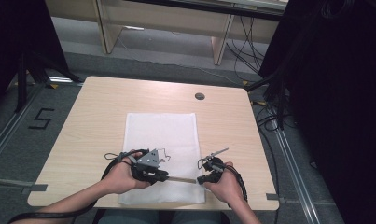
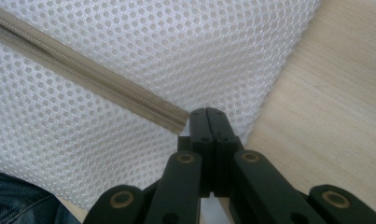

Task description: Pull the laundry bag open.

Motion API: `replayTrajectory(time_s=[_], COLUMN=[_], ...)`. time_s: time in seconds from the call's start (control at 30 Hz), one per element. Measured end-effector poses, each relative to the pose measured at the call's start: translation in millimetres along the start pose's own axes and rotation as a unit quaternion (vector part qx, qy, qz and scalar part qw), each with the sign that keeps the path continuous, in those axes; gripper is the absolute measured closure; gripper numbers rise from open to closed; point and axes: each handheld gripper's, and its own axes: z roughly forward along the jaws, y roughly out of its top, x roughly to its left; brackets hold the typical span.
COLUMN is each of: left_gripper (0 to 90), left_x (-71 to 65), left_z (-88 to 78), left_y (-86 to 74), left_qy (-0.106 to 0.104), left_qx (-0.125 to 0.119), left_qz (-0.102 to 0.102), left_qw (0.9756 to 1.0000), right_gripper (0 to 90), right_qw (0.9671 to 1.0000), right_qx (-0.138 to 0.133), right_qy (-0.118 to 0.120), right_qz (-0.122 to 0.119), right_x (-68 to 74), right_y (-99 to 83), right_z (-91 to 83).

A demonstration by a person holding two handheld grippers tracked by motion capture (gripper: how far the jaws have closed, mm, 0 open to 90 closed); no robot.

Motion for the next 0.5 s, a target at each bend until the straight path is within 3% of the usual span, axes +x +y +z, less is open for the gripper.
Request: replayTrajectory(time_s=[0.27, 0.3, 0.37, 0.43, 0.5], left_gripper=[82.2, 82.2, 82.2, 82.2, 82.2], left_x=[1.3, 2.2, 2.2, 3.8, 3.5], left_z=[-4.9, -5.6, -7.4, -9.6, -10.7], left_y=[-4.6, -4.8, -6.4, -7.1, -8.3], left_qy=[0.0, 0.001, 0.002, 0.003, 0.003], left_qx=[-0.005, -0.004, -0.006, -0.003, -0.008], left_qz=[-0.007, -0.001, -0.01, -0.003, -0.012], left_qw=[1.0, 1.0, 0.9999, 1.0, 0.9999], right_gripper=[90.0, 90.0, 90.0, 90.0, 90.0], right_qw=[1.0, 1.0, 1.0, 1.0, 1.0], right_qx=[-0.001, 0.001, 0.0, 0.0, 0.002], right_qy=[0.0, 0.0, 0.0, 0.0, 0.001], right_qz=[-0.001, 0.0, 0.0, 0.0, 0.0], right_x=[0.0, -0.1, -0.1, -0.1, -0.3], right_y=[0.1, 0.1, 0.0, 0.0, 0.2], right_z=[0.0, -0.2, -0.1, -0.2, -0.2])
